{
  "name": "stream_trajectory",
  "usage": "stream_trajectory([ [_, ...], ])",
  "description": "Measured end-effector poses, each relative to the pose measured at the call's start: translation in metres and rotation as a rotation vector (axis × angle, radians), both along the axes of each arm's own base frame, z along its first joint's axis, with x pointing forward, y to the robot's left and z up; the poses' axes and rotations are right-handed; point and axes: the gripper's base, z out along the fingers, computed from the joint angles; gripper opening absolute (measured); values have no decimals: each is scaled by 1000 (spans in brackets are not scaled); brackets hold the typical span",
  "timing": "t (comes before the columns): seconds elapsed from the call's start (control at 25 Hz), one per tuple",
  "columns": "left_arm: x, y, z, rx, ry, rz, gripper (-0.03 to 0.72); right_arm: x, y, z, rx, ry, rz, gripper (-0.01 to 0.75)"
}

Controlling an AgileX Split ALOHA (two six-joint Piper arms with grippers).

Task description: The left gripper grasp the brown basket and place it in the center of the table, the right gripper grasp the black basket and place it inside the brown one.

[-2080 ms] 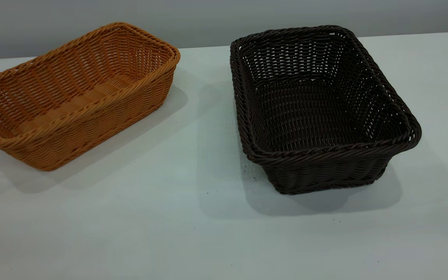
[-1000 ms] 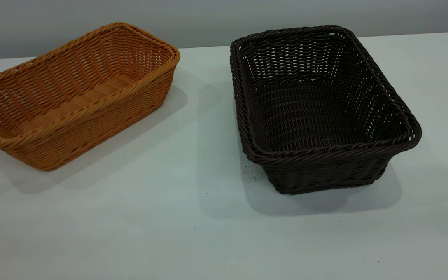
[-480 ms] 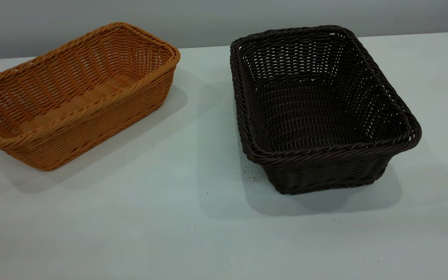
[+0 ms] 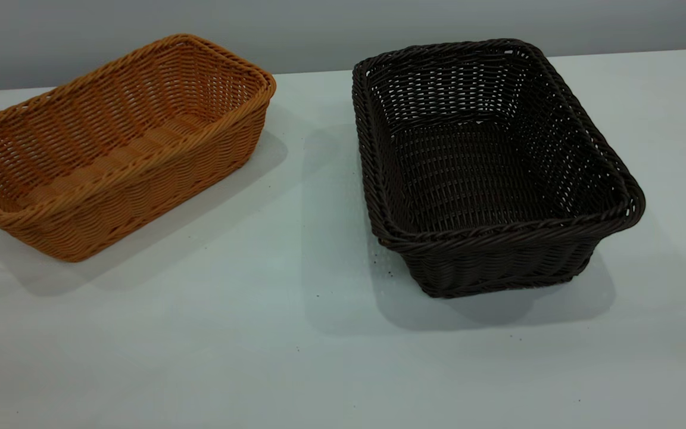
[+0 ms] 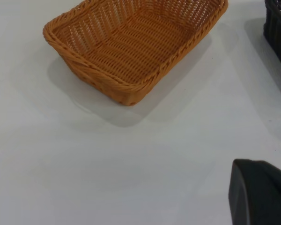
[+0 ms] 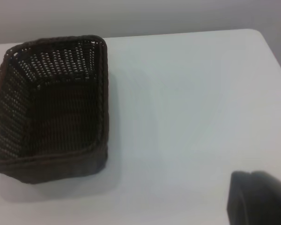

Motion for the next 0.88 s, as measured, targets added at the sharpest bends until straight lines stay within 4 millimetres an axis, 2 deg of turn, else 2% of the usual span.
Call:
stream_trajectory([
  [0.36, 0, -4, 4, -46, -23, -25, -1, 0, 7, 5, 75, -39, 49, 1],
  [0.52, 2, -4, 16, -16, -85, -40, 2, 2, 13, 8, 139, -44, 90, 32],
  [0.68, 14, -6, 34, 34, -115, -86, 78, 13, 17, 10, 199, 7, 148, 148],
  [0.88, 39, -8, 49, 113, -101, -153, 306, 28, 20, 31, 213, 5, 205, 392],
])
